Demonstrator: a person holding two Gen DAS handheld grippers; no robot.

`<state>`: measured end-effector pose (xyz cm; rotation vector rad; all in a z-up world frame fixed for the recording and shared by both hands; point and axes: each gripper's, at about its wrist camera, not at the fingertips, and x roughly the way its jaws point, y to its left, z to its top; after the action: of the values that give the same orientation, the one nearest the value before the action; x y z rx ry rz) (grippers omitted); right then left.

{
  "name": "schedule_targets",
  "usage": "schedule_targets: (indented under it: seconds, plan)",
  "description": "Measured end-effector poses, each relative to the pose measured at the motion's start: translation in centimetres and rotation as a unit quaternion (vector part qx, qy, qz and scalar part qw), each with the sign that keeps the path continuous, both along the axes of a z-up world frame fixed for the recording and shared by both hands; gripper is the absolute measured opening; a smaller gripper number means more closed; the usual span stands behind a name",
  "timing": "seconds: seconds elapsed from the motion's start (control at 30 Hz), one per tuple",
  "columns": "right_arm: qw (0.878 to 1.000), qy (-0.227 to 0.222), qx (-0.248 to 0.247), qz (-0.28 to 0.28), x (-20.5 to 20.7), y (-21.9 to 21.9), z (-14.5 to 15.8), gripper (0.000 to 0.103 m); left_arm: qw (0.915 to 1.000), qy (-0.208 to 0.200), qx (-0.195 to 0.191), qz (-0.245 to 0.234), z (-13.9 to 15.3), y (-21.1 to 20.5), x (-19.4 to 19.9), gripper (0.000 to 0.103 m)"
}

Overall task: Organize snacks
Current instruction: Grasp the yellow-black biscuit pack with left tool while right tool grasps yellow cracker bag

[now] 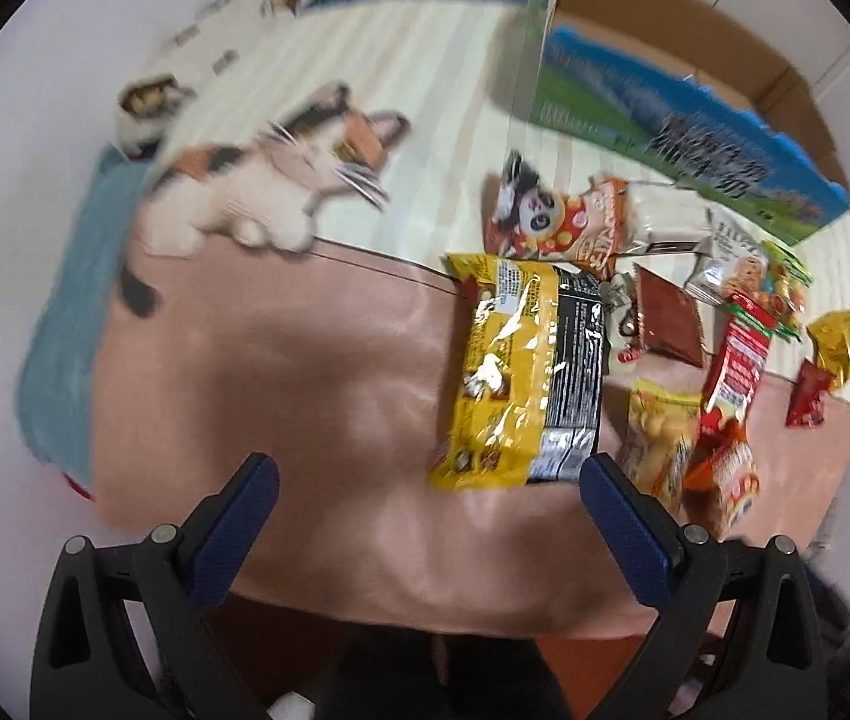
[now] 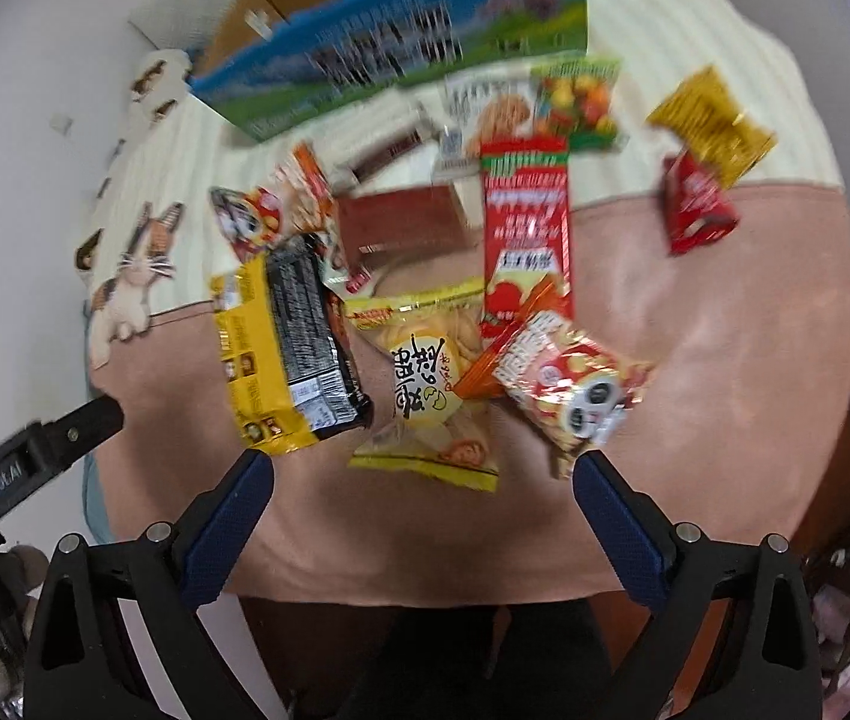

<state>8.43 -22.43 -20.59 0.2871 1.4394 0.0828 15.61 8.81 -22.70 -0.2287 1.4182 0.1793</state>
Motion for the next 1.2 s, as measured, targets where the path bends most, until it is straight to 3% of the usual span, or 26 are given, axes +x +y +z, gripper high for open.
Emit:
schedule_targets:
  seconds: [0.13,0.2,0.3,0.4,0.43,0.53,0.8,0.9,1.03,1.2]
  plan:
    - [1.0,0.009,0.0,-0.018,0.9,0.3,-2.8,0.099,0.9984,0.033,-0.045,-0.011,-4.7,-1.3,3.9,0.103]
    - [1.0,0.01,-0.009,-0.024,1.6,0.2,-4.0,0.088,0.997,0.05,-0.054,-0.026,-6.7,-2.5,5.5,0.103]
    - [0.999,0.023,-0.007,-0.03,2.2,0.0,-5.6,0.08,0.9945,0.08,-0.044,-0.051,-9.7,-4.4,7.2,0.103]
    - [0.999,0.028,-0.006,-0.036,2.6,-0.1,-6.5,0.08,0.9918,0.1,-0.042,-0.067,-12.3,-5.7,8.1,0.102]
    - [0.999,0.027,-0.004,-0.037,2.7,-0.1,-6.6,0.08,0.9921,0.095,-0.041,-0.07,-12.8,-6.0,8.2,0.092]
    - [0.999,0.018,-0.002,-0.033,3.4,0.4,-7.2,0.081,0.9939,0.07,-0.055,-0.065,-12.5,-5.3,7.1,0.084]
    - [0.999,0.03,0.027,-0.018,5.5,2.7,-9.3,0.074,0.9946,0.088,-0.033,-0.045,-12.8,-0.8,1.5,0.084]
    - [0.999,0.032,0.032,-0.02,6.1,3.8,-9.7,0.074,0.9936,0.093,-0.036,-0.055,-13.5,-0.8,1.4,0.086]
    - [0.997,0.071,0.039,-0.015,7.3,5.0,-11.7,0.074,0.9931,0.096,-0.038,-0.056,-14.8,-0.6,2.3,0.086]
    - [0.997,0.077,0.002,-0.009,6.9,6.5,-12.8,0.053,0.9943,0.081,-0.048,-0.051,-16.5,-0.2,2.1,0.085]
